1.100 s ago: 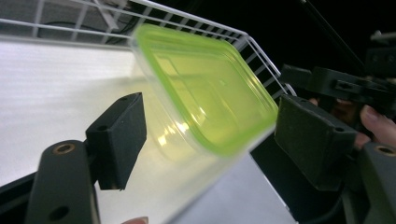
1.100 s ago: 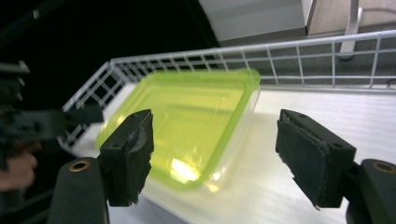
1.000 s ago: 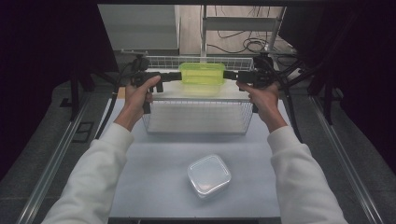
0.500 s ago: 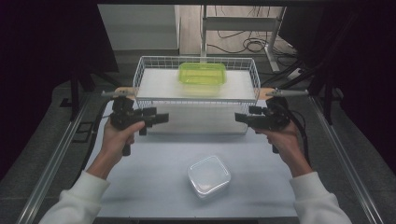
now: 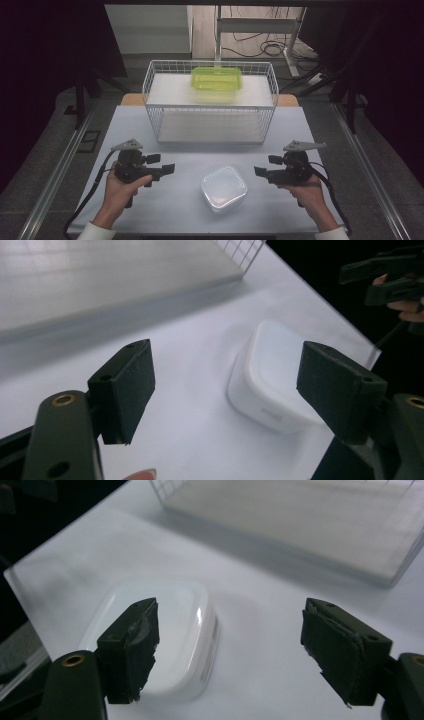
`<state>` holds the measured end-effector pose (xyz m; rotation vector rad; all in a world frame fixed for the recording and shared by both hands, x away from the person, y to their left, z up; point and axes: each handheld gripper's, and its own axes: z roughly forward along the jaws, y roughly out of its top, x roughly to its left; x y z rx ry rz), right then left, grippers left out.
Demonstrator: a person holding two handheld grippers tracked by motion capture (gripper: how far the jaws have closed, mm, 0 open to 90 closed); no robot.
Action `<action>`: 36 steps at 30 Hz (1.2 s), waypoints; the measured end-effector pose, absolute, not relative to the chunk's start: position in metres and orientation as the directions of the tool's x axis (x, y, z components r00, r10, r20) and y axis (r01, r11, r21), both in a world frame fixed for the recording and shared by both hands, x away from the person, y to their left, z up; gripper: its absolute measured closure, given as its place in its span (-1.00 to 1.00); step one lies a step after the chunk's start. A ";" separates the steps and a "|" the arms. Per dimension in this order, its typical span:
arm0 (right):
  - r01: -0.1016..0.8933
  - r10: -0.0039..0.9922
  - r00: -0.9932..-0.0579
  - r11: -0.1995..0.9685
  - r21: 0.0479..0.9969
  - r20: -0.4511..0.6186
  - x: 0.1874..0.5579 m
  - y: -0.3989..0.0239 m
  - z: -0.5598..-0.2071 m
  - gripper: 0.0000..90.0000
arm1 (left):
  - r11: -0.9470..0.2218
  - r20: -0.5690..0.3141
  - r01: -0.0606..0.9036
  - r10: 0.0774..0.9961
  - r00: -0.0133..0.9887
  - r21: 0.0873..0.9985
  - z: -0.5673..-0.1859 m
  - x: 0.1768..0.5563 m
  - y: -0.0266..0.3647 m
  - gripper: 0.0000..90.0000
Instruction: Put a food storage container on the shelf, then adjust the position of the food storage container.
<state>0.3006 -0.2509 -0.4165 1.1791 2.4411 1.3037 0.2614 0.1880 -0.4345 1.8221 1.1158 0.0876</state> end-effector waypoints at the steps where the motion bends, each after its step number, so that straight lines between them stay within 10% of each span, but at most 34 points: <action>1: 0.576 0.689 -0.688 0.330 0.748 0.226 0.297 -0.251 -0.420 -0.50 | -0.139 -0.377 0.655 0.721 0.581 0.743 -0.438 0.261 0.186 -0.48; 21: 0.542 0.653 -0.727 0.358 0.760 0.211 0.276 -0.254 -0.429 -0.28 | -0.189 -0.339 0.666 0.742 0.578 0.721 -0.454 0.254 0.181 -0.50; 36: 0.445 0.471 -0.862 0.530 0.722 0.186 0.248 -0.223 -0.429 0.59 | -0.207 -0.366 0.686 0.720 0.590 0.697 -0.463 0.258 0.173 -0.52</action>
